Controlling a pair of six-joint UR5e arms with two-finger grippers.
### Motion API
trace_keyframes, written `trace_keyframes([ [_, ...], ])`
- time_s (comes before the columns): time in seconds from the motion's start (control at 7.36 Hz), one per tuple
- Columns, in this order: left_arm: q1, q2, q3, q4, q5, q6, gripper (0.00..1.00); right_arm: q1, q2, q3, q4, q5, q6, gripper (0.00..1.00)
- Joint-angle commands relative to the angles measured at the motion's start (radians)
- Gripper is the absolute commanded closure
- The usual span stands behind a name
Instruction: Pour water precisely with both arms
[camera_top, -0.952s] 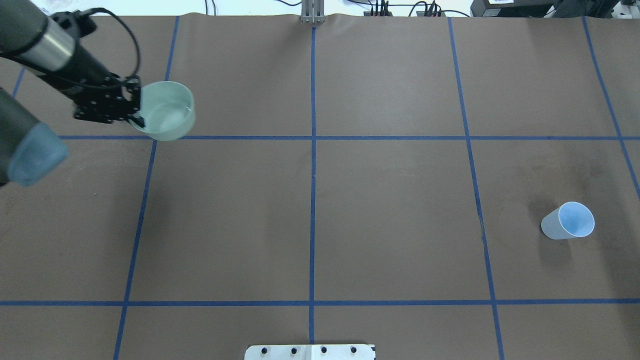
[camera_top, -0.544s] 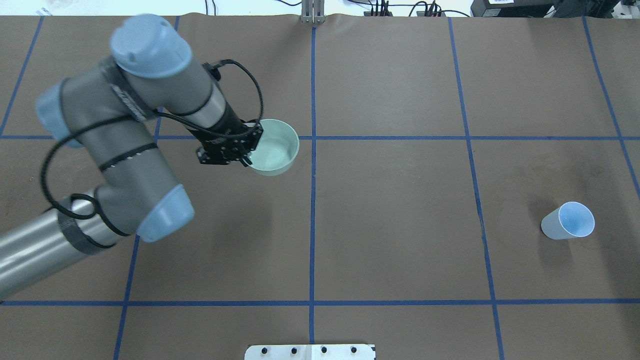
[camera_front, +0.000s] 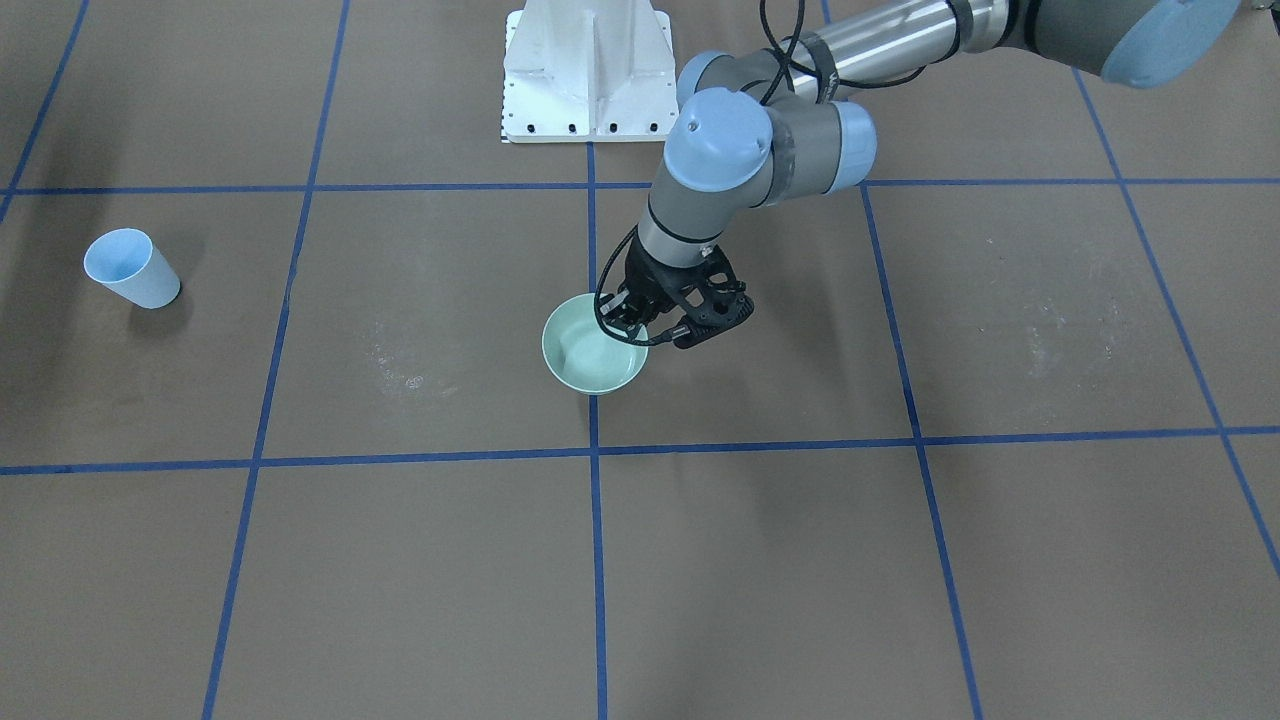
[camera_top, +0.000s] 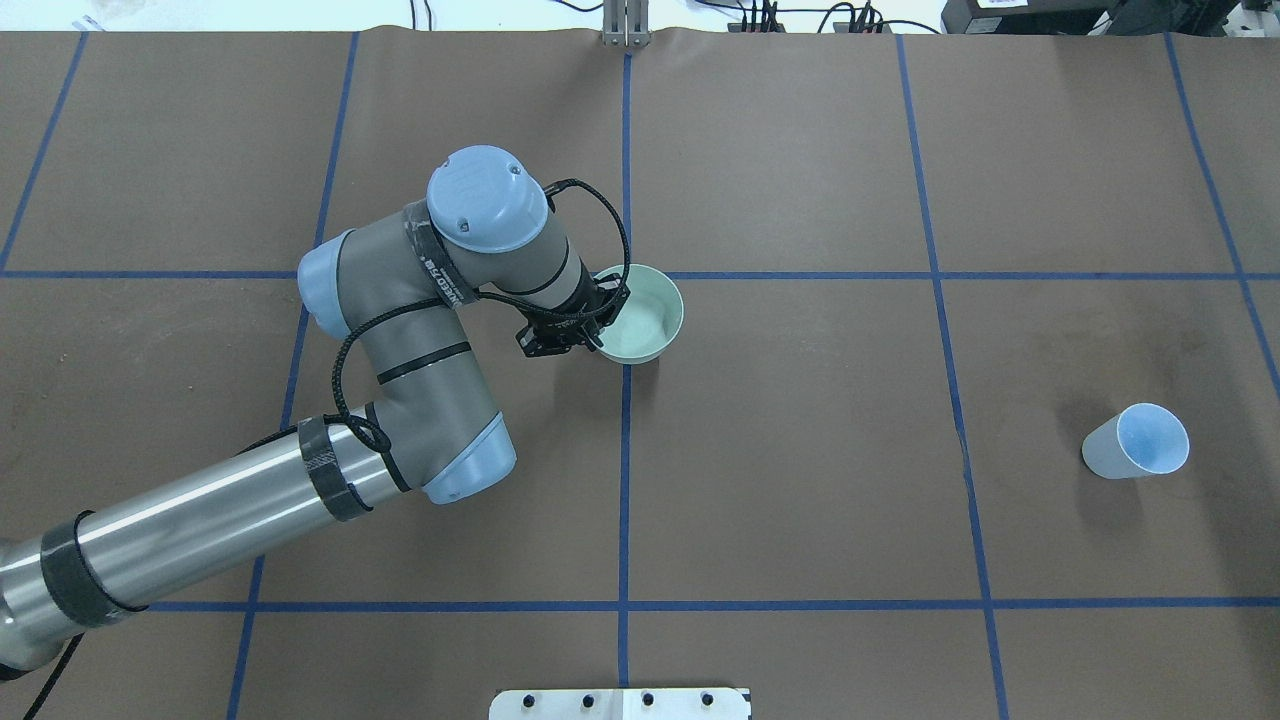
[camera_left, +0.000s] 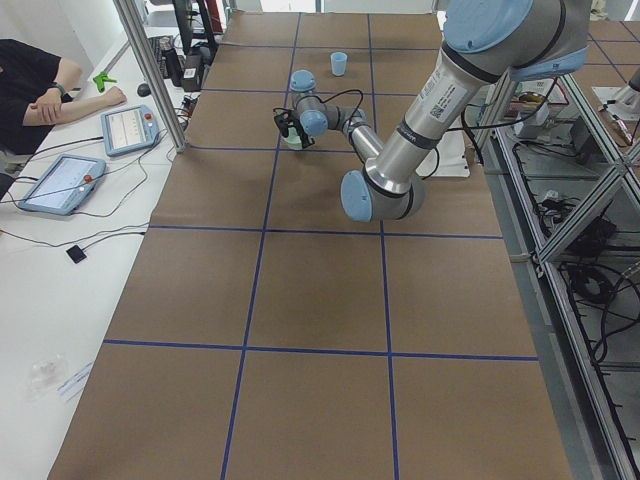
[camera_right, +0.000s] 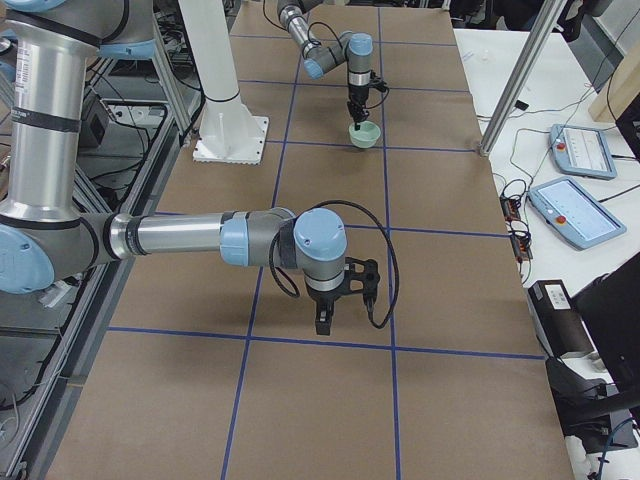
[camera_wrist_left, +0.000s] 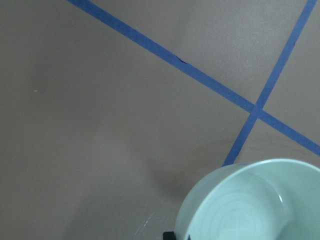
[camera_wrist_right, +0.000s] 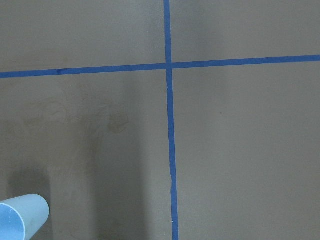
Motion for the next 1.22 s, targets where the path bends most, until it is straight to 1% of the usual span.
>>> trace_keyframes([
  [0.0,-0.002,-0.001,0.022,-0.013,0.003,0.004,1.0,0.001,0.001,0.0,0.001,-0.001,-0.002,0.01],
  [0.14,-0.002,0.001,0.022,-0.013,0.008,0.003,1.0,0.001,-0.001,0.0,0.001,-0.001,-0.002,0.01],
  [0.27,-0.002,0.005,0.024,-0.013,0.017,0.007,0.27,0.0,-0.001,0.0,0.001,0.001,-0.002,0.01],
  [0.41,-0.004,0.011,0.018,-0.012,0.035,0.007,0.0,0.001,-0.007,0.006,0.005,0.002,-0.002,0.01],
  [0.54,-0.005,0.012,0.015,-0.012,0.037,0.01,0.0,0.001,-0.007,0.012,0.005,0.002,-0.002,0.01],
  [0.68,-0.028,0.012,-0.028,-0.004,0.033,0.013,0.0,0.001,-0.004,0.05,0.002,0.007,-0.002,0.01],
  [0.82,-0.071,0.015,-0.083,0.026,0.004,0.015,0.0,0.0,0.054,0.07,-0.004,-0.002,0.001,0.01],
  [0.95,-0.103,0.03,-0.127,0.08,-0.022,0.015,0.0,0.023,0.088,0.078,-0.006,-0.006,0.013,0.01],
  [1.09,-0.109,0.051,-0.157,0.085,-0.024,0.015,0.0,0.021,0.041,0.105,-0.003,0.035,0.027,0.01],
])
